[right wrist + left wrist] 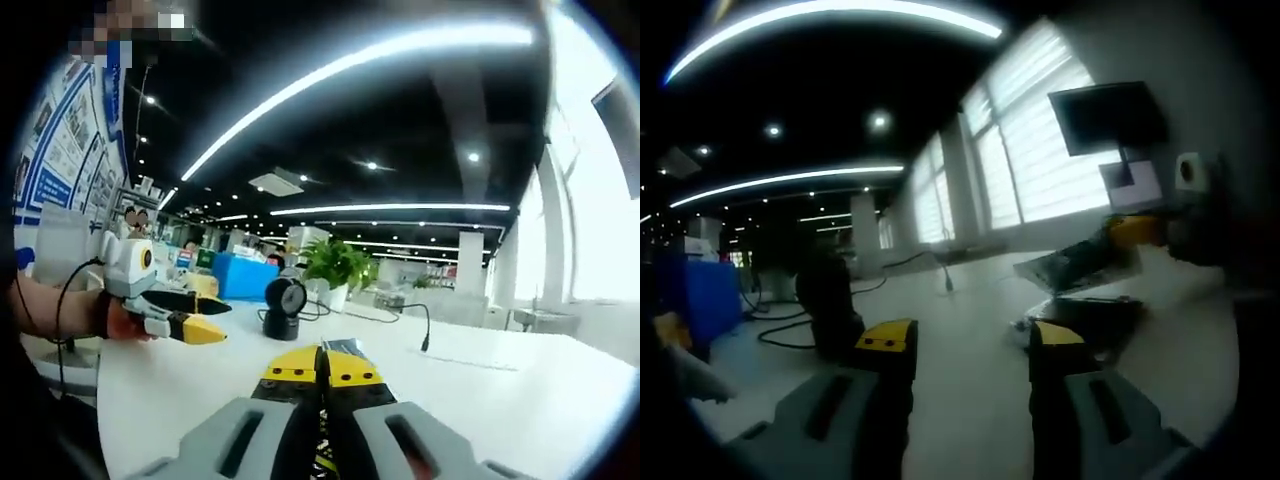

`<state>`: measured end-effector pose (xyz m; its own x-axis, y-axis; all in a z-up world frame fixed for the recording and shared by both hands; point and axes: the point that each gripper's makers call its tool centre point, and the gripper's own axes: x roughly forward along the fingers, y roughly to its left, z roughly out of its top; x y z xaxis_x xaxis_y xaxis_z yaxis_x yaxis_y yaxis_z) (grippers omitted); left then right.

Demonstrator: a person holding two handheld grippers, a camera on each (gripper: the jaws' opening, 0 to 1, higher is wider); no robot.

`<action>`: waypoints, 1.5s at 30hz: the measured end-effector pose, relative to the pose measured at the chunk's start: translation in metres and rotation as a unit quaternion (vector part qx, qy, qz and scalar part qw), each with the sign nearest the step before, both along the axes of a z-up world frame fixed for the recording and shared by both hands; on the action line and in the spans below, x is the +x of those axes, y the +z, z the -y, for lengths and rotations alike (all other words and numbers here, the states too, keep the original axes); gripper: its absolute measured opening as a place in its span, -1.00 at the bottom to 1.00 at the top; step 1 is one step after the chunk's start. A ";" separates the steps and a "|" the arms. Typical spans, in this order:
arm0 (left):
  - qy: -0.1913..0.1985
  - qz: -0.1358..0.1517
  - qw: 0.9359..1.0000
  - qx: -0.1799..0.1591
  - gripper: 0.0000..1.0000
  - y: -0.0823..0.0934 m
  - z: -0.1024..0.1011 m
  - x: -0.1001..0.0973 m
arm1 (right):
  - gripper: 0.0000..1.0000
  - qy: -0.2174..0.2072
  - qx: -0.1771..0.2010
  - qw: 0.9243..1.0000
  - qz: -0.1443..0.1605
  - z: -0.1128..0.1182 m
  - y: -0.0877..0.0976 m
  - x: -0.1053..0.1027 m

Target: Clip sheet goods on table flip sheet goods clip sheet goods scan sheet goods put sheet goods back to table

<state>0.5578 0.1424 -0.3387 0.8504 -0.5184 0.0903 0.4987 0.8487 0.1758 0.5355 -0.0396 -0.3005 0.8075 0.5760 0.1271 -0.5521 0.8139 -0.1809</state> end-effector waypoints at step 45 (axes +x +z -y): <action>0.002 0.002 1.000 0.014 -0.25 -0.003 -0.001 0.004 | -1.00 -0.237 0.299 0.924 -0.021 0.147 0.007 0.022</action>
